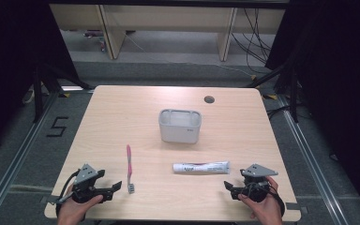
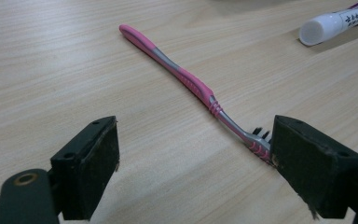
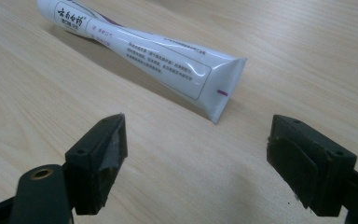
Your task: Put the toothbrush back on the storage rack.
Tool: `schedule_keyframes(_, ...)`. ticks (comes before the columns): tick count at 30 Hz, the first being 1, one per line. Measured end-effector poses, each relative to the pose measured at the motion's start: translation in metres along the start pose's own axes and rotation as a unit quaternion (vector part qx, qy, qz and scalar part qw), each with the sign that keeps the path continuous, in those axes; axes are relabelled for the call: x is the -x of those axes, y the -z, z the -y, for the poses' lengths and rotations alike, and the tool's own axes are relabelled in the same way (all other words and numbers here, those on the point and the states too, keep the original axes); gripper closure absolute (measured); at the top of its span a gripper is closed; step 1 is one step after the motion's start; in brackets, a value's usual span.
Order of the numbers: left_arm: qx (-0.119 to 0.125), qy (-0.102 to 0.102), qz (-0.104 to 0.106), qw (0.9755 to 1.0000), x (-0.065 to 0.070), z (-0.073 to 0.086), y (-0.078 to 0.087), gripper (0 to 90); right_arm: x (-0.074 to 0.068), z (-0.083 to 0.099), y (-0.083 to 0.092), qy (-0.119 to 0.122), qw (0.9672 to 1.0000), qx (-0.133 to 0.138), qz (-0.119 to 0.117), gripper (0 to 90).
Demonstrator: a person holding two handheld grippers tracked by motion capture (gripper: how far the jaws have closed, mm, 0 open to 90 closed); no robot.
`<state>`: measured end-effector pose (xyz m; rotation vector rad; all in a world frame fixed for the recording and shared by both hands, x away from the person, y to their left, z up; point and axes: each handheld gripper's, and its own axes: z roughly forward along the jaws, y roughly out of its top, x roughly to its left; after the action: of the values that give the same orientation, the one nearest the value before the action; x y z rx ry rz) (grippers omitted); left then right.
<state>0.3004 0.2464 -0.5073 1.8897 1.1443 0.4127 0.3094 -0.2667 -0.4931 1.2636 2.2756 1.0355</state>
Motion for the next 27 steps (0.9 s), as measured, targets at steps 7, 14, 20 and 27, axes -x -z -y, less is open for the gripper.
schedule_keyframes(7,0.002,-0.016,-0.002,0.9999,-0.001,-0.005,-0.004,15.8,0.000,-0.001,0.001,-0.005,1.0000,-0.004,-0.003,21.7)
schedule_keyframes(14,0.007,-0.023,-0.007,0.9997,-0.008,-0.010,-0.007,19.3,0.000,-0.001,0.001,0.000,1.0000,-0.001,-0.001,22.4)
schedule_keyframes(20,0.011,-0.023,0.002,0.9997,-0.009,-0.018,-0.014,40.0,0.002,-0.003,0.000,0.026,0.9996,0.012,-0.007,22.3)
schedule_keyframes(27,0.025,-0.059,-0.009,0.9979,-0.008,-0.030,-0.019,76.9,0.001,-0.002,0.001,0.006,0.9999,0.010,-0.005,22.6)
